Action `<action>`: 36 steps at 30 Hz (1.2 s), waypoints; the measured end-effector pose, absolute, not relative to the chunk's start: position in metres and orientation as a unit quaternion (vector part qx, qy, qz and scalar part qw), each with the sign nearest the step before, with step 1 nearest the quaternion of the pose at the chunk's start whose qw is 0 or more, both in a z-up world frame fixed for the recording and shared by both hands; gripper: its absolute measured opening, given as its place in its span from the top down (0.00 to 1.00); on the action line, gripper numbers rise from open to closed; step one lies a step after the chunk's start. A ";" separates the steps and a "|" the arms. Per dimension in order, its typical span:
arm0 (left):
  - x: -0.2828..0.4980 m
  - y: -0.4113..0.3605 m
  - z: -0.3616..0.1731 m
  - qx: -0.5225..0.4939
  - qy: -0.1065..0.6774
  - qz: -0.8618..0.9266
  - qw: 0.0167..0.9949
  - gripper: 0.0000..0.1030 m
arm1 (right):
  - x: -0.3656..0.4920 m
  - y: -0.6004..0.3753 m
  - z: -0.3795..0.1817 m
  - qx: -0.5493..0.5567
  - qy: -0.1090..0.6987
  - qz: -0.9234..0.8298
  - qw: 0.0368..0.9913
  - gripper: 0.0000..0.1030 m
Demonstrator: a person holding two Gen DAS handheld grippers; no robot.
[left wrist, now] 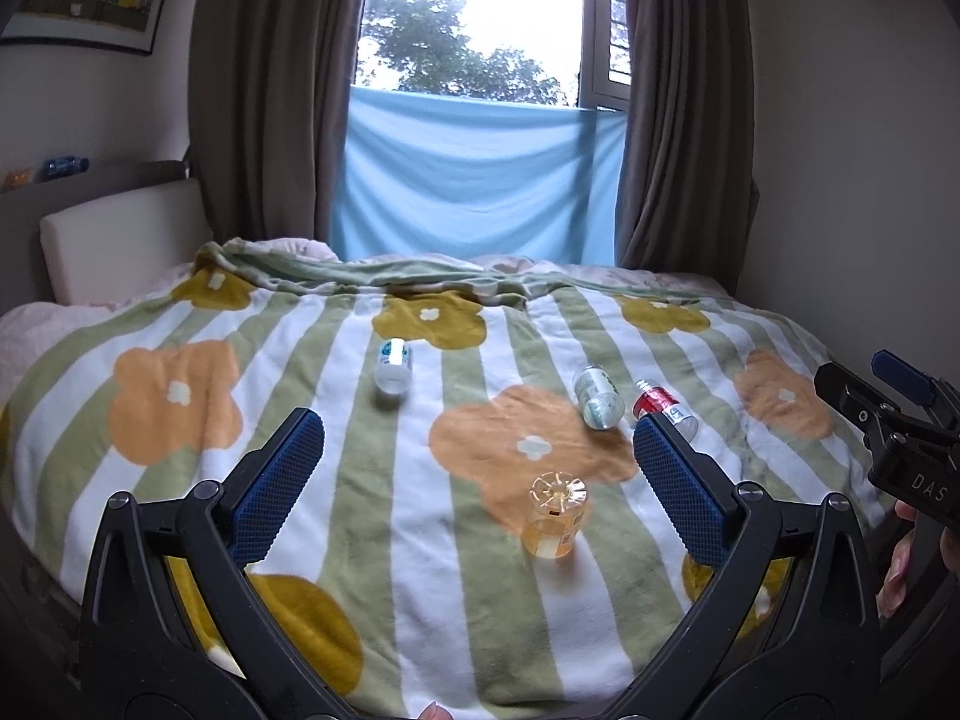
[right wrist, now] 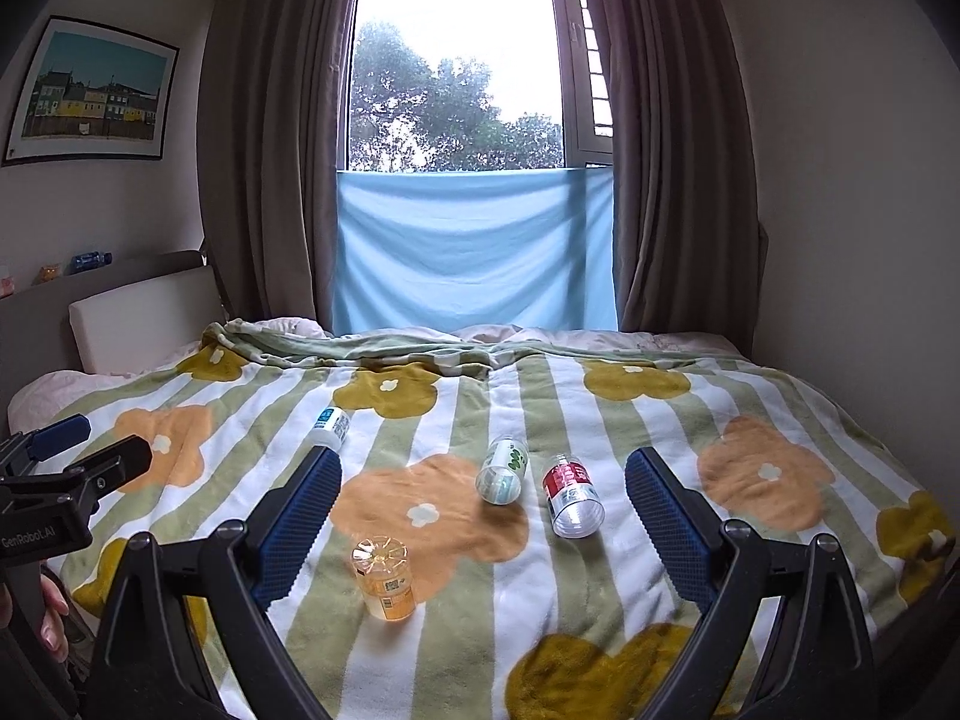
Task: Flip cup upside down
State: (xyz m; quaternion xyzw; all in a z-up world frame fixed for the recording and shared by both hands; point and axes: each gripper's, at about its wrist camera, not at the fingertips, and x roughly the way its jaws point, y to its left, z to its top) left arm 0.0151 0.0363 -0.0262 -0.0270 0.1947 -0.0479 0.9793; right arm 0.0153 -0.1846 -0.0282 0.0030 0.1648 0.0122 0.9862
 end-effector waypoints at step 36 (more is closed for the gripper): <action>0.014 0.022 -0.020 -0.006 0.169 -0.045 0.985 0.00 | 0.017 -0.185 -0.022 0.006 0.166 0.002 0.986 0.08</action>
